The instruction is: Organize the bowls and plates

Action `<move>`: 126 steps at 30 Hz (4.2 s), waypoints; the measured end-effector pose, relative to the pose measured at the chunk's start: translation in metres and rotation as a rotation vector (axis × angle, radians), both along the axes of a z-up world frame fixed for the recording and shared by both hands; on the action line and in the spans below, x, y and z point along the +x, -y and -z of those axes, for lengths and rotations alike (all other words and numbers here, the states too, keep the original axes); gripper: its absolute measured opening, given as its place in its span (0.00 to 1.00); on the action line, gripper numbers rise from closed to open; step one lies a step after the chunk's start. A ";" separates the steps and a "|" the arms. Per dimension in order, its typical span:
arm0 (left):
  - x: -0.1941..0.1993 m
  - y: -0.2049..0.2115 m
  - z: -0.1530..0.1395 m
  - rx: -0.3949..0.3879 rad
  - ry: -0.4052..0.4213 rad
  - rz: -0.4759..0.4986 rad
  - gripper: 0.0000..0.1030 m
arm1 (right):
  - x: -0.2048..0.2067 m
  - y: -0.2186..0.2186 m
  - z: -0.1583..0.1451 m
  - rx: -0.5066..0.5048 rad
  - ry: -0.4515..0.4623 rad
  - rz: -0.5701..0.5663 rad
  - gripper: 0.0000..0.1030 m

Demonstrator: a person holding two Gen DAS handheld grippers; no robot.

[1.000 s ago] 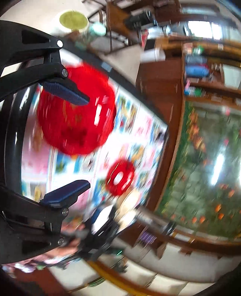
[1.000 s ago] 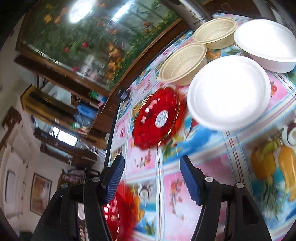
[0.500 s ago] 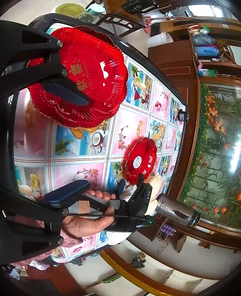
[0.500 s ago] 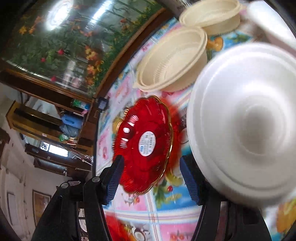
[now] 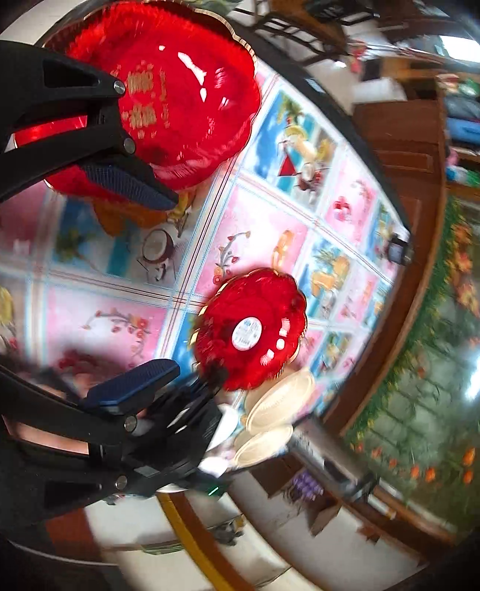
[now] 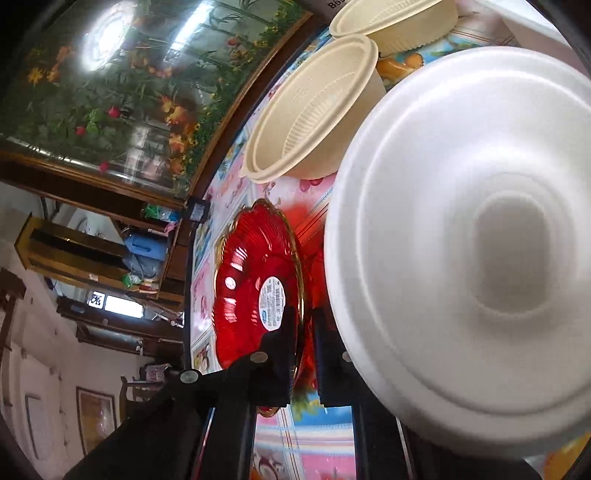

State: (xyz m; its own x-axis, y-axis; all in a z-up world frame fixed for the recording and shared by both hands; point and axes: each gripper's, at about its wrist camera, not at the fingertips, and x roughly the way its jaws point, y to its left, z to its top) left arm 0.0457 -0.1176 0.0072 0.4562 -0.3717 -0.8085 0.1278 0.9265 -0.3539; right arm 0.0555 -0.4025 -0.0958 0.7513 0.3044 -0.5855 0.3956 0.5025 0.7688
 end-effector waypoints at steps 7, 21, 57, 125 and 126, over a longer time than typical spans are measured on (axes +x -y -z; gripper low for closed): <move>0.036 0.015 0.029 0.002 -0.152 -0.103 0.80 | -0.007 0.008 0.004 -0.008 0.003 -0.030 0.08; 0.070 0.022 0.066 -0.022 -0.244 -0.227 0.80 | -0.002 0.008 0.006 0.046 -0.006 -0.083 0.08; 0.084 0.047 0.078 0.028 -0.160 -0.113 0.16 | -0.012 0.012 0.017 0.102 -0.021 -0.081 0.09; -0.054 -0.189 0.052 0.078 -0.005 -0.136 0.13 | -0.079 -0.242 -0.036 -0.228 0.025 -0.481 0.09; -0.054 -0.189 0.052 0.081 -0.006 -0.135 0.13 | -0.079 -0.243 -0.036 -0.240 0.024 -0.481 0.09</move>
State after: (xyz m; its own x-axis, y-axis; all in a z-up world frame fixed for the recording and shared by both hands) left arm -0.0079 0.0715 -0.0444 0.4930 -0.2406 -0.8361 -0.0021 0.9607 -0.2777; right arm -0.0232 -0.1594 -0.0594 0.5743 0.4771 -0.6652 0.0611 0.7853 0.6160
